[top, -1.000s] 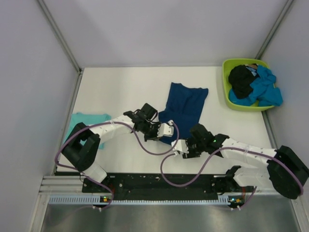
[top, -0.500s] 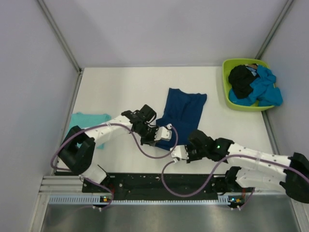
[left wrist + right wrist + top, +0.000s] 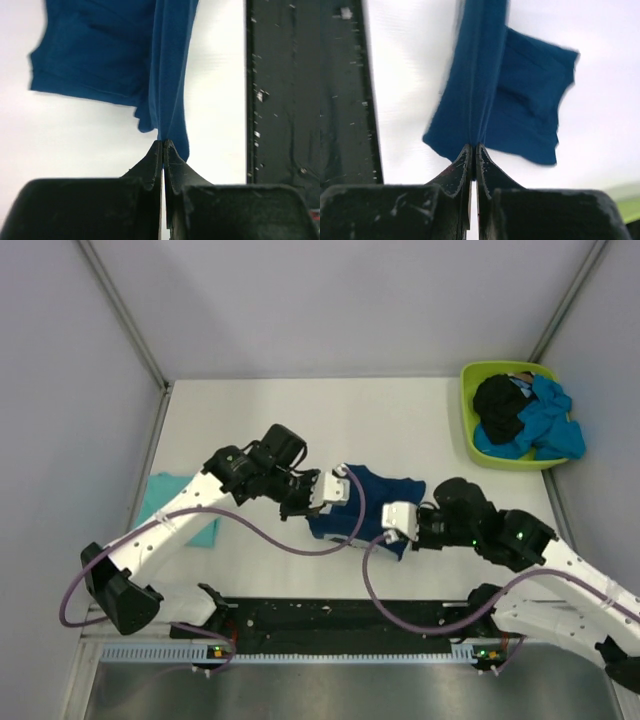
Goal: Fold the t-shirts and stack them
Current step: Fold the long partially folded tshirt into a neat square
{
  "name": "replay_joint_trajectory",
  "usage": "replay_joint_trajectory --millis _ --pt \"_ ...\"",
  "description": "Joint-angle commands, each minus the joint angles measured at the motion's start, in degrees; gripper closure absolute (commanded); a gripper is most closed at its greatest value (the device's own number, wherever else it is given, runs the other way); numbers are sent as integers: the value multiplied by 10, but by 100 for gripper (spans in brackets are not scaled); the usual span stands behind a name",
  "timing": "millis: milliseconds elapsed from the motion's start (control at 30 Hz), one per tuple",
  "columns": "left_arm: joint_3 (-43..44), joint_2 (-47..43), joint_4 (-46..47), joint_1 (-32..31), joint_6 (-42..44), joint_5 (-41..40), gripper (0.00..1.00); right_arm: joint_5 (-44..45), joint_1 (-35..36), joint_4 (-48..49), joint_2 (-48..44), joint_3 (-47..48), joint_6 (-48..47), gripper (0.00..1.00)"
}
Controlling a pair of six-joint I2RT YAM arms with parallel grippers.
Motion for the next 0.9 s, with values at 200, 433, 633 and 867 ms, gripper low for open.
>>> replay_joint_trajectory --millis 200,433,633,867 --pt "217 218 91 49 -97 -129 100 -90 -307 51 110 35 2 100" --pt "401 400 81 68 -98 -183 100 -75 -405 163 234 26 37 100" --pt "417 468 135 68 -107 -205 100 -53 -433 226 333 34 27 100" --pt "419 524 216 68 -137 -226 100 -40 -458 260 412 56 22 100"
